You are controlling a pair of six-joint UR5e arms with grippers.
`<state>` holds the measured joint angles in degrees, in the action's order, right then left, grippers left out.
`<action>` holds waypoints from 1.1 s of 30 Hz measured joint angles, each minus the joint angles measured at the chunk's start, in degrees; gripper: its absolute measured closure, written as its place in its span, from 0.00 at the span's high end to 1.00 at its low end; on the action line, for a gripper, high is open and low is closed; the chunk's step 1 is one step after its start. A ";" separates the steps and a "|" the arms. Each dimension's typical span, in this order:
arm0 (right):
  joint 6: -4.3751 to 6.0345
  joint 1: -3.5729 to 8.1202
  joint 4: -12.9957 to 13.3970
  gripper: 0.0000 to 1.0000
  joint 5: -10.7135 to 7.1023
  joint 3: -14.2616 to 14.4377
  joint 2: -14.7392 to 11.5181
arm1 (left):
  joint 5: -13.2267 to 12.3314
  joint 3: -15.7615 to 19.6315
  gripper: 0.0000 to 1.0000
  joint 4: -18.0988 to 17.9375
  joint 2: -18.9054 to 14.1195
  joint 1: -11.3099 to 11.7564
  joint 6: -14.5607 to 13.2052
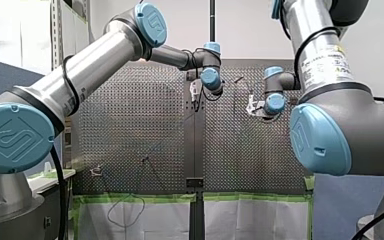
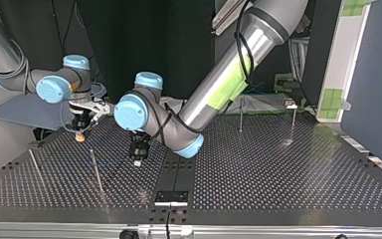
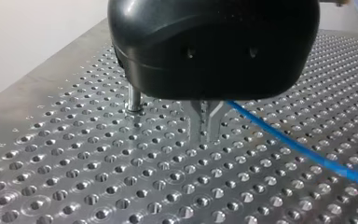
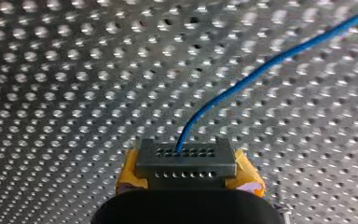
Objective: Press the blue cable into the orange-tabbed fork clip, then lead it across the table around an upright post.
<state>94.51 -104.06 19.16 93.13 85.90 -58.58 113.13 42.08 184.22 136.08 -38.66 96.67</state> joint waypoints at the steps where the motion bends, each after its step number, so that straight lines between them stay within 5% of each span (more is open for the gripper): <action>1: -0.19 0.01 0.15 0.00 -0.01 -0.01 0.27 | 0.01 0.00 0.57 -0.12 0.00 0.03 -0.05; 2: -0.31 0.01 0.21 0.00 -0.03 -0.01 0.41 | 0.03 0.00 0.71 -0.22 0.00 0.06 -0.09; 5: -0.68 0.09 0.32 0.00 -0.08 0.00 0.62 | 0.07 0.00 0.83 -0.36 0.00 0.16 -0.14; 14: -1.77 0.94 0.87 0.00 -0.03 0.49 0.84 | -2.12 0.00 1.00 0.03 0.00 0.27 -0.27; 24: -1.77 2.79 3.87 0.00 -0.20 2.18 1.62 | -2.84 0.01 1.00 1.07 0.00 0.66 3.06; 33: -1.25 4.63 4.81 0.00 -0.07 2.44 5.42 | -2.29 0.01 1.00 1.02 0.00 0.90 3.74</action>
<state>93.26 -99.44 23.97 93.07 88.34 -53.16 110.84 42.08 185.23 136.08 -37.75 100.40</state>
